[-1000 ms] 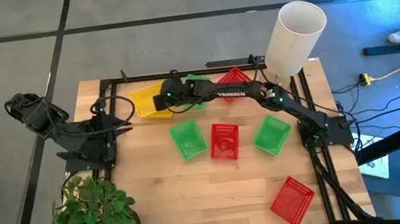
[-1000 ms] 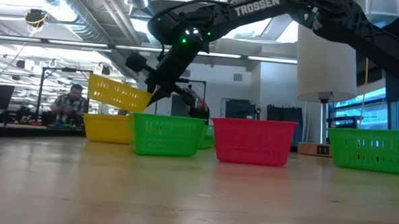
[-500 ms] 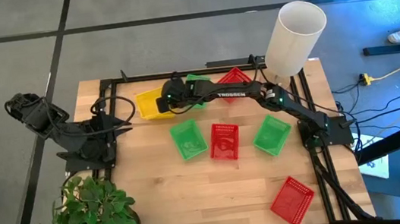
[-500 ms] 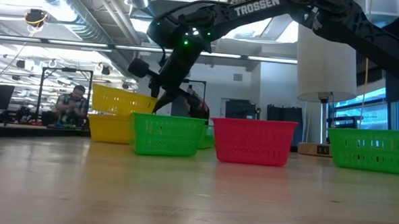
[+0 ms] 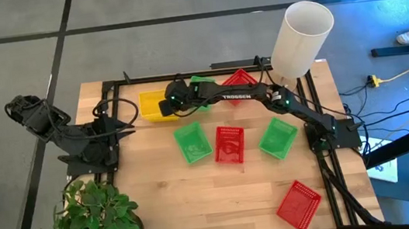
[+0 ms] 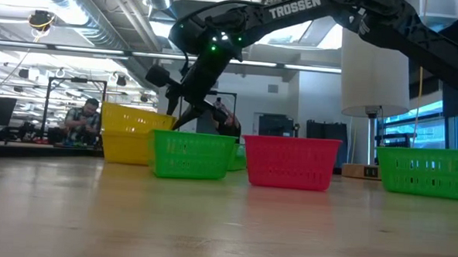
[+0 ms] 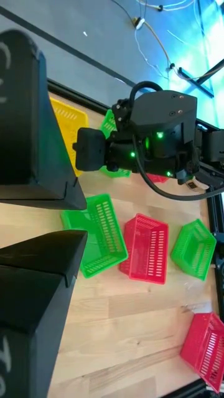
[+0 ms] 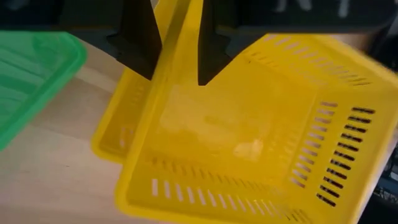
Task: Stack baskets by color
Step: Stack the bottom yellow bin on top of the top yellow bins
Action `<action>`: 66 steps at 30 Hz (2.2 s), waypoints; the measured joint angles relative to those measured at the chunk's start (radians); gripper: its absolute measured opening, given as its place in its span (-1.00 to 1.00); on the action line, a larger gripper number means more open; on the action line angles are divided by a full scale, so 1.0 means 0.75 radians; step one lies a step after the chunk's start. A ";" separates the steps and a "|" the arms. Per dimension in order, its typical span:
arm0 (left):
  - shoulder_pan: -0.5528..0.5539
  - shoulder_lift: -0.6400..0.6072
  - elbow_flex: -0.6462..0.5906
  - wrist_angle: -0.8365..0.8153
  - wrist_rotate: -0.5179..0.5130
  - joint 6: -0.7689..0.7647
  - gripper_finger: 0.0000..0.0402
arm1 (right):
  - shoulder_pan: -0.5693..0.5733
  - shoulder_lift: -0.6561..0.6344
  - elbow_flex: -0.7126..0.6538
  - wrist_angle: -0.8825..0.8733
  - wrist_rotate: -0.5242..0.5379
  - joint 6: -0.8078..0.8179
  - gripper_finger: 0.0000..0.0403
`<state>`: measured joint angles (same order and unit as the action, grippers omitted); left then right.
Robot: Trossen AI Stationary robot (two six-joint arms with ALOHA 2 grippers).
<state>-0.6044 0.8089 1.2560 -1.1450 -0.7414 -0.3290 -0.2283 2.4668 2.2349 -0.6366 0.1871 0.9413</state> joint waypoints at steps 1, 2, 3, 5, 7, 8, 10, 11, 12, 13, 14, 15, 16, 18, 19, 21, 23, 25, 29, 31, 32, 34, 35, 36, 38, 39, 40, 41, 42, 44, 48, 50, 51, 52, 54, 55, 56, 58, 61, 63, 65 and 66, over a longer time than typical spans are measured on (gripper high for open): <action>0.000 0.000 0.000 0.000 0.000 0.000 -0.73 | 0.000 0.000 0.000 0.005 0.001 0.000 -0.53; 0.000 0.000 0.000 0.000 0.000 0.000 -0.73 | 0.000 0.000 0.000 0.008 0.001 0.000 -0.53; 0.000 0.000 0.000 0.000 0.000 -0.001 -0.73 | 0.000 0.000 0.000 0.009 0.002 0.000 -0.53; 0.000 0.000 0.000 0.000 0.000 0.000 -0.73 | -0.001 0.000 0.000 0.011 0.003 -0.009 -0.53; 0.000 0.000 0.000 0.000 0.000 -0.001 -0.73 | -0.004 0.000 0.000 0.014 -0.008 -0.040 -0.52; 0.000 0.000 0.000 0.000 0.000 -0.001 -0.73 | -0.006 -0.001 0.000 0.015 -0.032 -0.044 -0.52; 0.000 0.000 0.000 0.000 0.000 0.000 -0.73 | -0.012 -0.001 0.008 0.007 -0.093 -0.040 -0.52; 0.000 0.000 0.000 0.000 0.000 -0.001 -0.73 | -0.015 -0.001 0.015 0.006 -0.122 -0.041 -0.52; 0.000 0.000 0.000 0.000 0.000 -0.001 -0.73 | -0.018 -0.001 0.023 0.007 -0.140 -0.044 -0.52; 0.000 0.000 0.000 0.000 0.000 -0.001 -0.73 | -0.020 -0.003 0.030 0.007 -0.144 -0.045 -0.52; 0.000 0.001 0.000 0.000 0.000 -0.001 -0.73 | -0.023 -0.003 0.041 -0.003 -0.144 -0.048 -0.52; 0.000 0.001 0.000 0.000 0.000 -0.001 -0.73 | -0.026 -0.003 0.059 -0.029 -0.146 -0.054 -0.52; 0.000 0.001 0.000 0.000 0.000 -0.002 -0.73 | -0.027 -0.003 0.075 -0.064 -0.145 -0.071 -0.52; 0.000 0.001 0.000 0.000 0.000 -0.005 -0.73 | -0.027 -0.003 0.108 -0.131 -0.130 -0.082 -0.52; 0.000 0.001 0.000 0.000 0.000 -0.005 -0.73 | -0.027 -0.003 0.123 -0.173 -0.111 -0.084 -0.52; 0.000 0.000 0.000 0.000 0.000 -0.005 -0.73 | -0.027 -0.003 0.152 -0.253 -0.103 -0.085 -0.52; 0.000 0.001 0.000 0.001 0.000 -0.003 -0.73 | -0.027 -0.005 0.161 -0.281 -0.102 -0.085 -0.52; 0.000 0.001 0.000 0.001 0.000 -0.002 -0.73 | -0.027 -0.008 0.161 -0.281 -0.102 -0.086 -0.52; 0.000 0.001 0.000 0.001 0.000 -0.001 -0.73 | -0.027 -0.010 0.161 -0.104 -0.101 -0.191 -0.52; 0.000 0.001 0.000 0.001 0.000 -0.002 -0.73 | -0.027 -0.011 0.161 0.075 -0.101 -0.278 -0.52; 0.000 0.001 0.000 0.001 0.000 -0.001 -0.73 | -0.027 -0.011 0.161 0.163 -0.101 -0.336 -0.52; 0.000 0.001 0.000 0.001 0.000 -0.002 -0.73 | -0.027 -0.004 0.163 0.327 -0.100 -0.463 -0.52; 0.000 0.001 0.000 0.001 0.000 -0.002 -0.73 | -0.027 0.004 0.161 0.400 -0.100 -0.514 -0.52; 0.000 0.001 0.000 0.001 0.000 -0.002 -0.73 | -0.030 0.009 0.153 0.462 -0.100 -0.547 -0.52; 0.000 0.001 0.000 0.001 0.000 -0.002 -0.73 | -0.033 0.031 0.135 0.555 -0.109 -0.586 -0.52; 0.000 0.001 0.000 0.001 0.000 -0.002 -0.73 | -0.038 0.048 0.134 0.590 -0.128 -0.599 -0.52; 0.000 0.001 0.000 0.001 0.000 -0.004 -0.73 | -0.043 0.066 0.133 0.609 -0.163 -0.600 -0.52; 0.000 0.000 0.000 0.001 0.000 -0.006 -0.73 | -0.048 0.086 0.133 0.645 -0.210 -0.599 -0.52; 0.000 0.000 0.000 0.001 -0.001 -0.009 -0.73 | -0.052 0.104 0.133 0.680 -0.259 -0.599 -0.52; 0.000 0.001 0.000 0.001 -0.006 -0.021 -0.73 | -0.055 0.136 0.133 0.746 -0.319 -0.599 -0.52; 0.000 0.000 0.000 0.001 -0.016 -0.061 -0.73 | -0.053 0.172 0.131 0.921 -0.408 -0.621 -0.52; -0.001 0.001 0.000 0.001 -0.039 -0.080 -0.73 | -0.053 0.172 0.131 0.961 -0.460 -0.680 -0.52; -0.001 0.000 0.000 0.001 -0.048 -0.082 -0.73 | -0.051 0.172 0.132 0.963 -0.462 -0.717 -0.52; 0.000 0.000 0.000 0.001 -0.053 -0.082 -0.73 | -0.051 0.172 0.132 0.960 -0.464 -0.748 -0.52; -0.001 0.001 0.000 0.001 -0.067 -0.083 -0.73 | -0.052 0.172 0.132 0.949 -0.462 -0.777 -0.52; -0.001 0.001 0.000 0.001 -0.080 -0.086 -0.73 | -0.052 0.173 0.132 0.946 -0.461 -0.780 -0.52; -0.001 0.001 0.000 0.001 -0.092 -0.093 -0.73 | -0.052 0.173 0.131 0.940 -0.462 -0.783 -0.52; -0.001 0.001 0.000 0.001 -0.119 -0.116 -0.73 | -0.053 0.172 0.132 0.893 -0.462 -0.817 -0.52; -0.001 0.001 0.000 0.001 -0.177 -0.120 -0.73 | -0.053 0.175 0.131 0.840 -0.483 -0.883 -0.52; 0.003 0.001 0.000 0.001 -0.255 -0.132 -0.73 | -0.053 0.174 0.133 0.847 -0.527 -0.883 -0.52; 0.025 0.000 0.000 0.001 -0.340 -0.144 -0.73 | -0.052 0.167 0.147 0.844 -0.568 -0.885 -0.52; 0.042 0.000 0.000 0.001 -0.366 -0.145 -0.73 | -0.051 0.162 0.158 0.842 -0.582 -0.904 -0.52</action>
<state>-0.5731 0.8089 1.2560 -1.1442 -1.0161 -0.4381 -0.2666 2.5885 2.3532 -0.0049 -0.2494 0.2633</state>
